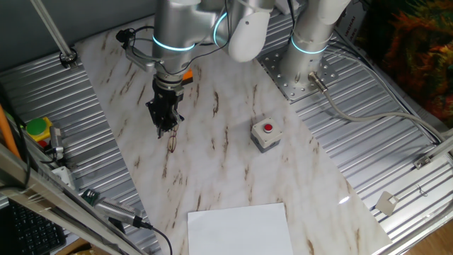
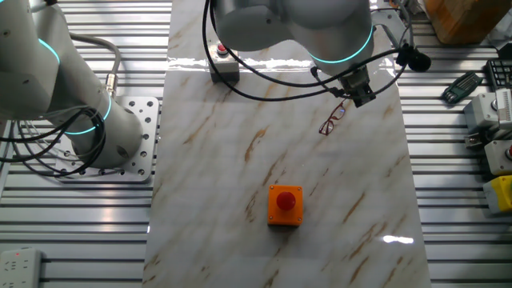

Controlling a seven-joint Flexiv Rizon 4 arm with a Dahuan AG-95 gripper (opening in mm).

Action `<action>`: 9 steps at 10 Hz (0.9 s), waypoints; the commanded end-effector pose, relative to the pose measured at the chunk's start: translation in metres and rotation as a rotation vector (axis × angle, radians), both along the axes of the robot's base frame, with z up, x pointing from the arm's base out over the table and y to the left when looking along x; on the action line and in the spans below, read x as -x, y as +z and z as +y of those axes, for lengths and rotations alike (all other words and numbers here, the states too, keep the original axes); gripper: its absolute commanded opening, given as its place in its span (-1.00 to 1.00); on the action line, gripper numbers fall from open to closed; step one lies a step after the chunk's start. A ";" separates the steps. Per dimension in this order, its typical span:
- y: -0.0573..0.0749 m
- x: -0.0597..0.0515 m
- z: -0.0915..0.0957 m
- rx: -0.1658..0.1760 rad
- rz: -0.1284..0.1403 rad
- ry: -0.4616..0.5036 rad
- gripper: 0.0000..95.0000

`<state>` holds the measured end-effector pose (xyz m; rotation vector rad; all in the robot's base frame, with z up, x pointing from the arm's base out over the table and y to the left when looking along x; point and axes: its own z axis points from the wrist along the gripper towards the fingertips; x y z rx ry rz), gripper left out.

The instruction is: Unfold the leg of the glasses (with one hand)

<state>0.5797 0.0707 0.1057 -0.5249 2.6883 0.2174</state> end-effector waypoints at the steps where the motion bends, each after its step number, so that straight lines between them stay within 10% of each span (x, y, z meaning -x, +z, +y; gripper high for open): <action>1: 0.000 0.000 -0.001 0.008 0.001 0.011 -1.00; 9: 0.005 0.004 0.000 -0.039 -0.019 0.050 -1.00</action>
